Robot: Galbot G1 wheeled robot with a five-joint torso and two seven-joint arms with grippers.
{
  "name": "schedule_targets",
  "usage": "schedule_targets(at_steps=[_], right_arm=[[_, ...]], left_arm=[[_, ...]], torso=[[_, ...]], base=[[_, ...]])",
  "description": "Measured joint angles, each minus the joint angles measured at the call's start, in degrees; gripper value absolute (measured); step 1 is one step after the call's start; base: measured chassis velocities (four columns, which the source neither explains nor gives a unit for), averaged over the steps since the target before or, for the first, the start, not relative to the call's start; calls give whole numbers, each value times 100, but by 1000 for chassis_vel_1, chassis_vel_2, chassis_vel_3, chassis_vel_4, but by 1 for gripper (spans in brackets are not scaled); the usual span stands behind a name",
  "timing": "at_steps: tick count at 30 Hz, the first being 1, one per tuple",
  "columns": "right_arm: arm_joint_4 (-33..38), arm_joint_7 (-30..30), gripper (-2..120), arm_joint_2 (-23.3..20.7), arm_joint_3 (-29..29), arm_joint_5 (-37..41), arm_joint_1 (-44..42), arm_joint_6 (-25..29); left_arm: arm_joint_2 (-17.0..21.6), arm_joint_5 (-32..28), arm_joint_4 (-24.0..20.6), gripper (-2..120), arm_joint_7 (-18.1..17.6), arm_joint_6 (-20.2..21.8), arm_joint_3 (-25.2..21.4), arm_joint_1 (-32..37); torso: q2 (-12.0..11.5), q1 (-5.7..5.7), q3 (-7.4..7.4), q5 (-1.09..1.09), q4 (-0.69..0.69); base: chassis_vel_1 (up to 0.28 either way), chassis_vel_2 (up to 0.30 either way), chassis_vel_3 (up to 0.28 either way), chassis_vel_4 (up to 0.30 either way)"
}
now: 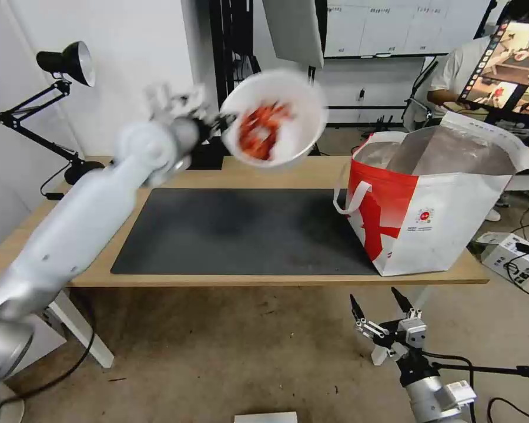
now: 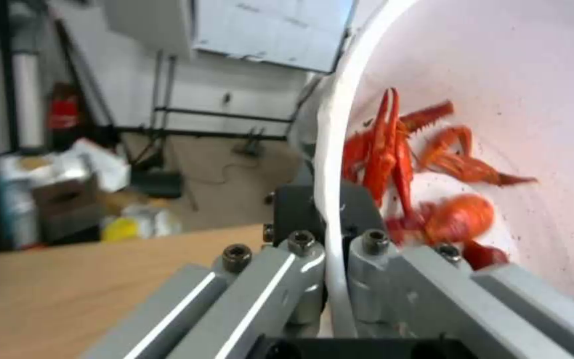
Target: Pick up the trash from the table and place it into the takeout bag.
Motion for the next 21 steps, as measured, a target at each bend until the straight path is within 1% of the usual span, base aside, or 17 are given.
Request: schedule_targets(at_steps=[2, 3, 4, 5, 6, 7, 8, 9, 10, 12, 13, 16, 17, 19, 20, 21], right_arm=[[0, 0, 100, 0, 0, 0, 0, 0], [0, 0, 100, 0, 0, 0, 0, 0], [0, 0, 100, 0, 0, 0, 0, 0], [0, 0, 100, 0, 0, 0, 0, 0], [0, 0, 100, 0, 0, 0, 0, 0], [0, 0, 100, 0, 0, 0, 0, 0], [0, 0, 100, 0, 0, 0, 0, 0], [0, 0, 100, 0, 0, 0, 0, 0], [0, 0, 100, 0, 0, 0, 0, 0], [0, 0, 100, 0, 0, 0, 0, 0], [0, 0, 100, 0, 0, 0, 0, 0], [0, 0, 100, 0, 0, 0, -1, 0], [0, 0, 100, 0, 0, 0, -1, 0], [0, 0, 100, 0, 0, 0, 0, 0], [0, 0, 100, 0, 0, 0, 0, 0], [0, 0, 100, 0, 0, 0, 0, 0]], left_arm=[[-353, 6, 201, 0, -64, -60, 207, -265], [-353, 6, 201, 0, -64, -60, 207, -265], [-434, 11, 253, 0, -67, -77, 252, -312], [-696, 29, 416, 0, -107, -123, 368, -435], [-696, 29, 416, 0, -107, -123, 368, -435], [-830, 42, 506, 0, -146, -149, 423, -487], [-1054, 84, 646, 0, -181, -202, 500, -545], [-1054, 84, 646, 0, -181, -202, 500, -545], [-1426, 198, 902, 0, -250, -300, 640, -613], [-1867, 473, 1216, 0, -356, -437, 812, -651], [-1867, 473, 1216, 0, -356, -437, 812, -651], [-2340, 1073, 1628, 0, -404, -719, 1123, -659], [-2340, 1073, 1628, 0, -404, -719, 1123, -659], [-2541, 1535, 1840, 0, -402, -973, 1370, -624], [-2541, 1535, 1840, 0, -402, -973, 1370, -624], [-2614, 1871, 1947, 0, -402, -1135, 1511, -589]], torso=[[0, 0, 0, 0, 0], [0, 0, 0, 0, 0], [0, 1, 0, 0, 0], [0, 1, 0, 0, 0], [0, 1, 0, 0, 0], [0, 0, 0, 0, 0], [0, 0, 0, -1, 1], [0, 0, 0, -1, 1], [0, 0, 0, -1, 1], [0, 0, 0, 0, 0], [0, 0, 0, 0, 0], [0, 1, 0, 0, -1], [0, 1, 0, 0, -1], [0, 1, 0, 0, -1], [0, 1, 0, 0, -1], [0, 1, 0, -1, 0]], base=[[0, 0, 0, 0], [0, 0, 0, 0], [0, 0, 0, 0], [0, 0, 0, 0], [0, 0, 0, 0], [0, 0, 0, 0], [0, 0, 0, 0], [0, 0, 0, 0], [0, 0, 0, 0], [0, 0, 0, 0], [0, 0, 0, 0], [0, 0, 0, 0], [0, 0, 0, 0], [0, 0, 0, 0], [0, 0, 0, 0], [0, 0, 0, 0]])
